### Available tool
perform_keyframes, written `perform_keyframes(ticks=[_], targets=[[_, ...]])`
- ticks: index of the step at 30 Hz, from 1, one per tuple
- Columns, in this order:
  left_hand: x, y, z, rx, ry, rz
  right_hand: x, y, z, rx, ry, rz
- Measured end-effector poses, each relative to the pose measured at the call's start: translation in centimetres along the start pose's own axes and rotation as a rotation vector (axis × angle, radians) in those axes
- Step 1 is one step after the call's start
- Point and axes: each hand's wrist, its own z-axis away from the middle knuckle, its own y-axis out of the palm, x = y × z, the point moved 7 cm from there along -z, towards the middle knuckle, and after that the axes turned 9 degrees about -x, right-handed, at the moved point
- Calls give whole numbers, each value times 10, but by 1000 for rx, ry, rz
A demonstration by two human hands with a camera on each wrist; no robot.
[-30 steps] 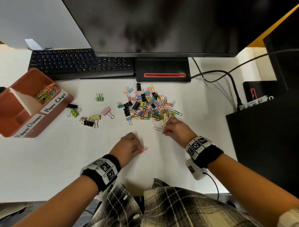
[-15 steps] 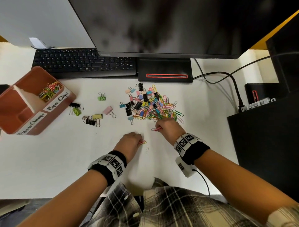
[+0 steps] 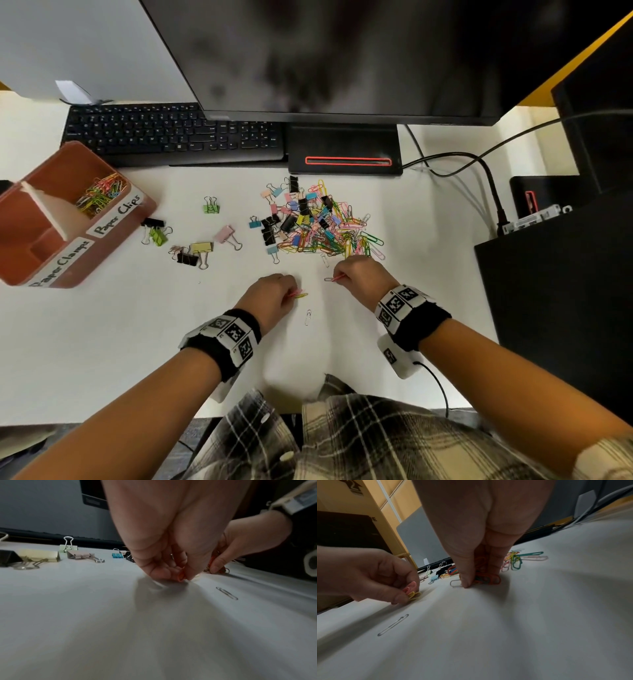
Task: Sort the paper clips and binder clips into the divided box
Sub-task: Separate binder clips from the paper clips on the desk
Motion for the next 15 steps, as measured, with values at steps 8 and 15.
perform_keyframes(ticks=[8,15], targets=[[-18,20,11,298,230,-78,-23,-6,19,6,30,-29],[-27,29,-1,313,325,-166,-23,-6,19,31,54,-21]])
